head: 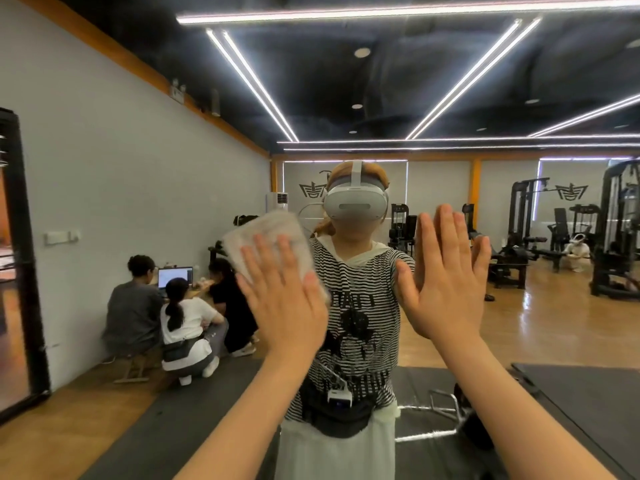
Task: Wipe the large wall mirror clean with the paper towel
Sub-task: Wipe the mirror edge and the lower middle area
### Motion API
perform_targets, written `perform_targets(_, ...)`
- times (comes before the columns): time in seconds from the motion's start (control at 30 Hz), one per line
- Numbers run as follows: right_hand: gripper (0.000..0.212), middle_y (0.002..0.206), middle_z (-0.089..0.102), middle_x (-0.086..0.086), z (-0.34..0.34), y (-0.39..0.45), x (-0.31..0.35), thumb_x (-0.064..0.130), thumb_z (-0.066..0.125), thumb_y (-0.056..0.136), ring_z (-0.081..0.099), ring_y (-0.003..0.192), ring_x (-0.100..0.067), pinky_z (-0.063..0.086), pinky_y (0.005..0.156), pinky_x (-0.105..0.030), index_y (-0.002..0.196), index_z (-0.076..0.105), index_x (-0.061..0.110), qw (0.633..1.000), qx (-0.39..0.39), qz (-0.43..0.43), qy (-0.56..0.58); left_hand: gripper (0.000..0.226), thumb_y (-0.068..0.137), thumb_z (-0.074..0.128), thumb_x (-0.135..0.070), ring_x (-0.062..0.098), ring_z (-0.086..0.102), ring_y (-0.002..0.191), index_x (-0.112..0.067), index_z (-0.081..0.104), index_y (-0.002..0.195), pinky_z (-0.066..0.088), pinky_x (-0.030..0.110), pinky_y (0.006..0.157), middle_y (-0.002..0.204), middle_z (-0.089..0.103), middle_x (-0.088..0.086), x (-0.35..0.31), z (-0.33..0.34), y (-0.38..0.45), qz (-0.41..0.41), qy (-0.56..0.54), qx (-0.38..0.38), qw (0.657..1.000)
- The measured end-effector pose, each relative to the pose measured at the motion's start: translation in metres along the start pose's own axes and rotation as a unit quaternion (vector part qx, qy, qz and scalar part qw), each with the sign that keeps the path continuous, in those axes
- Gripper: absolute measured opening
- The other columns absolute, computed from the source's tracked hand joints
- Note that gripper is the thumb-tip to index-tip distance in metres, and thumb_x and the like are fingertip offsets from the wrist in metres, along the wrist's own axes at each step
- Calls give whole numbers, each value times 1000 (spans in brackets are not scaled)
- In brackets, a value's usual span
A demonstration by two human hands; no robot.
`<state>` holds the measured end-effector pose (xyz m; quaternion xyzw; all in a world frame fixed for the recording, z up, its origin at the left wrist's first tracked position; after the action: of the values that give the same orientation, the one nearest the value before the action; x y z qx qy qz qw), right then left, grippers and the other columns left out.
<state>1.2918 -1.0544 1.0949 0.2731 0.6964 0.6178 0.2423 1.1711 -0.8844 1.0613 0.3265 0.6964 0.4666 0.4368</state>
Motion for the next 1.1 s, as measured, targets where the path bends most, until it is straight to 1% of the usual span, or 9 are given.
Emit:
perform_targets(0.1,69,160,20,-12,1,0,-2,47,36,94,10,148,-23,0,118,-47,153,21,14,1000,9,4,1,64,98,23,-37,31,0,148,-17,0,154,-5,46,118,161,1,12,-24,6,-8,100,17,20,995)
perform_targets(0.23,69,159,21,-12,-1,1,-2,47,37,94,12,147,-23,1,118,-47,153,21,14,1000,5,1,6,66,97,25,-36,24,-10,149,-22,-4,155,-9,42,119,162,-15,4,1,4,-1,211,55,22,976)
perform_targets(0.37,69,159,20,-10,-1,0,-2,47,37,94,11,148,-23,3,118,-49,153,21,15,1000,0,2,5,57,102,14,-38,22,-10,149,-17,6,155,-9,39,119,161,-1,9,35,-10,18,100,27,1,995)
perform_targets(0.47,69,159,20,-10,-1,-1,-1,46,37,93,12,148,-23,4,118,-50,153,21,14,1000,-5,4,4,58,100,19,-34,32,0,148,-16,7,154,-7,42,118,161,7,18,30,-10,14,-4,-9,-23,1000)
perform_targets(0.53,69,159,21,-12,-2,-1,0,46,37,93,13,147,-24,4,117,-49,152,23,12,1000,-8,3,5,59,100,20,-34,35,3,147,-15,5,154,-12,39,118,160,7,20,16,-7,10,-50,-23,-27,998)
perform_targets(0.73,68,159,21,-14,-2,-1,-1,47,36,95,13,147,-25,1,117,-47,152,27,10,1000,-7,-2,-5,61,97,25,-34,28,1,147,-15,11,154,-5,46,117,160,9,14,-47,11,-18,77,12,-3,997)
perform_targets(0.87,68,157,25,-16,-3,0,0,47,36,95,16,146,-27,-2,118,-46,151,31,9,1000,-8,-5,-4,62,97,25,-35,23,-11,148,-15,10,153,-5,45,117,159,9,11,-46,13,-20,89,32,-8,996)
perform_targets(0.97,67,158,24,-16,-2,1,0,47,34,95,15,146,-27,-7,118,-44,151,30,9,1000,-3,-8,-1,58,101,16,-39,23,-14,148,-15,9,153,-6,45,117,159,8,12,-44,14,-21,104,46,-5,993)
perform_targets(1.1,67,158,24,-15,-2,1,-2,47,33,95,16,146,-27,-9,117,-43,151,26,11,1000,6,-13,5,63,96,26,-35,22,-13,148,-18,8,155,-4,45,117,159,8,12,-45,15,-22,102,55,-6,993)
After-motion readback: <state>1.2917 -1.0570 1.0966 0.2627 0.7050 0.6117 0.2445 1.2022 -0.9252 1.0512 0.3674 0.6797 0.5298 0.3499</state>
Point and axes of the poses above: each hand's wrist, its own y-axis towards the middle knuckle, its own z-axis out of the palm, x = y × z, the point moved 7 cm from there along y, towards the middle knuckle
